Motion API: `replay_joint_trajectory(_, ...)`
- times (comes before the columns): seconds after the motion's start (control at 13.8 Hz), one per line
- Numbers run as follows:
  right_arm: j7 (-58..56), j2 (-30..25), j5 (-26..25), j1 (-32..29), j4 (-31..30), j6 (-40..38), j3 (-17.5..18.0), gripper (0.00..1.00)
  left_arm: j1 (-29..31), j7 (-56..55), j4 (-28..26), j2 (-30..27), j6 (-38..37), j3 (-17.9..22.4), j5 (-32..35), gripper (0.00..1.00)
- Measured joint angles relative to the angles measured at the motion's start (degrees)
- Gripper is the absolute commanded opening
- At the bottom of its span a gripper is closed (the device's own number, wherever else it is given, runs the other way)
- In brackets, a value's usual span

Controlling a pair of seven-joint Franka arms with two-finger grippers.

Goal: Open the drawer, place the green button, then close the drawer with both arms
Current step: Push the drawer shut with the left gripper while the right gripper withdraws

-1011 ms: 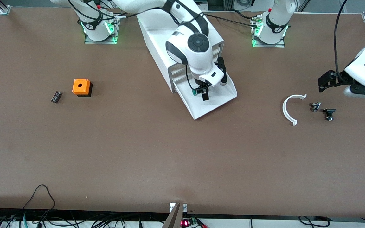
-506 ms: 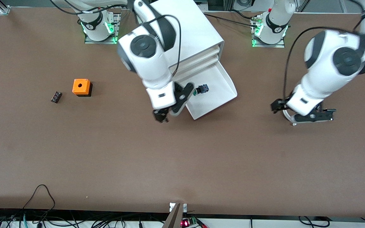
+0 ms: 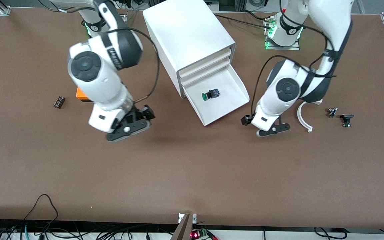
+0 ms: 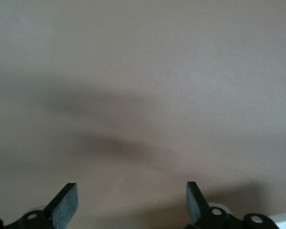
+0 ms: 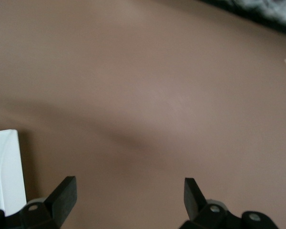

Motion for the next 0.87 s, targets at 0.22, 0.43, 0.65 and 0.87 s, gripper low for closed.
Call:
replay_joint_trajectory(0.22, 8.4, -3.4, -0.23, -3.97, -1.58, -6.79, -0.1, 1.0, -2.9, -3.61, -0.01, 3.84, 3.35, 0.02, 0.0, 1.0)
replay_joint_trajectory(0.43, 9.69, -7.67, -0.44, -11.05, -4.01, -9.51, -0.36, 1.0, -5.62, -4.11, -1.58, 4.82, 3.43, -0.46, 0.0, 1.0)
replay_joint_trajectory(0.65, 9.46, -12.04, -0.44, -20.23, -6.21, -10.74, -0.4, 1.0, -6.62, -4.21, -5.16, 4.31, 3.48, -3.63, 0.0, 1.0)
replay_joint_trajectory(0.87, 9.46, -14.62, -0.43, -24.86, -7.44, -11.33, -0.37, 1.0, -6.68, -4.21, -7.64, 2.59, 3.37, -7.12, 0.0, 1.0)
